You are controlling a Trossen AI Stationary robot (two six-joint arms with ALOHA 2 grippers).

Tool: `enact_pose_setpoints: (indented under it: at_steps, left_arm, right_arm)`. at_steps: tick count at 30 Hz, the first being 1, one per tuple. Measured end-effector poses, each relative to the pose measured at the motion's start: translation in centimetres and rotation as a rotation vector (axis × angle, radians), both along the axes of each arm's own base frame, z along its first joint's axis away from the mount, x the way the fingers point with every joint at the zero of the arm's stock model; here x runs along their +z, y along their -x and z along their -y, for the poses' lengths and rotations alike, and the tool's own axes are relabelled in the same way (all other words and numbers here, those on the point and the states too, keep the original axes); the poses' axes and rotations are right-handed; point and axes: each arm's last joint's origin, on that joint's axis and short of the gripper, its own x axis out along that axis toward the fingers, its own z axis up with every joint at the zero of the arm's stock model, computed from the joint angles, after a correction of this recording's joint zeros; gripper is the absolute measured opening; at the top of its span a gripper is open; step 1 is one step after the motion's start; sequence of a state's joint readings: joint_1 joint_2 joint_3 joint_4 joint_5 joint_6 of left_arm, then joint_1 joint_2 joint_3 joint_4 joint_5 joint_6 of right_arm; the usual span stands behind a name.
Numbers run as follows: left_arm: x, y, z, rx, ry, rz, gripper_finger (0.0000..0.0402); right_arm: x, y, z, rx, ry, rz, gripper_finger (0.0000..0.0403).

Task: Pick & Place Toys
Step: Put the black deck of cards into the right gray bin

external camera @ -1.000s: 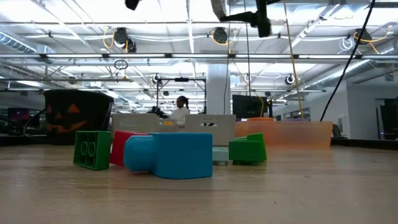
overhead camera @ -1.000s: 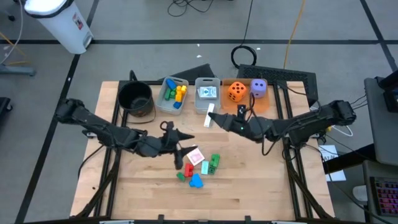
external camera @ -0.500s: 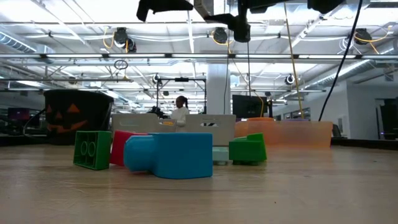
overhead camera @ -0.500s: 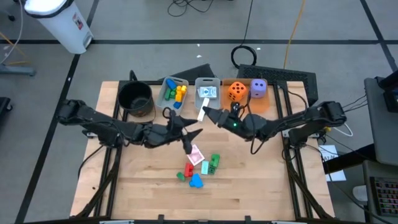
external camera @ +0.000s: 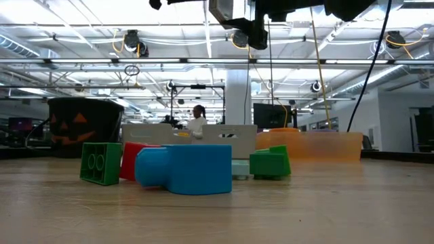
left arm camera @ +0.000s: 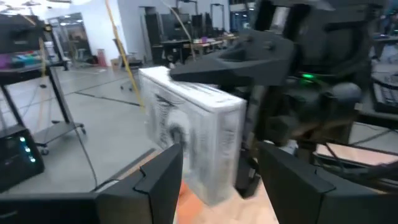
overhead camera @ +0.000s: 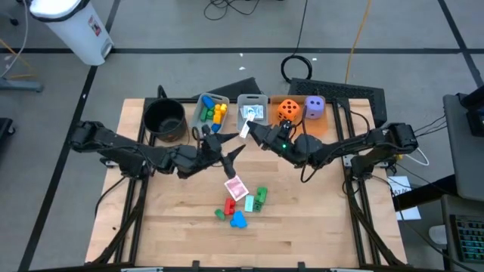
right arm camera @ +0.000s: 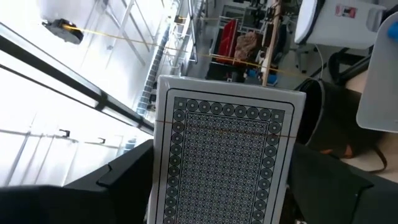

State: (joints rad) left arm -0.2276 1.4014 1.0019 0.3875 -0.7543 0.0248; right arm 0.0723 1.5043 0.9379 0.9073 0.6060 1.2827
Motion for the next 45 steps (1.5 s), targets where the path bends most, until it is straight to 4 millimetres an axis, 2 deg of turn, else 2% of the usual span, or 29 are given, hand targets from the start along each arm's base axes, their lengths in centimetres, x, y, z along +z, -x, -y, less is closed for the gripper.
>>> enact_pose_setpoints:
  at_steps: [8, 25, 37, 45]
  left_arm:
    - [0.0, -0.4, -1.7, -0.019, 0.001, -0.001, 0.0216]
    - [0.0, -0.5, -3.2, 0.018, 0.002, -0.002, 0.0213]
    - [0.0, -0.5, -3.4, 0.041, -0.004, -0.004, 0.0118]
    - [0.0, -0.5, -3.5, 0.047, -0.029, -0.019, 0.0087]
  right_arm:
    - [0.0, 0.0, 0.3, -0.003, -0.011, 0.009, 0.0304]
    - [0.0, 0.0, 0.5, -0.007, -0.011, 0.008, 0.0304]
    - [0.0, 0.0, 0.4, 0.018, -0.004, 0.007, 0.0304]
    - [0.0, 0.0, 0.4, 0.019, -0.003, 0.002, 0.0304]
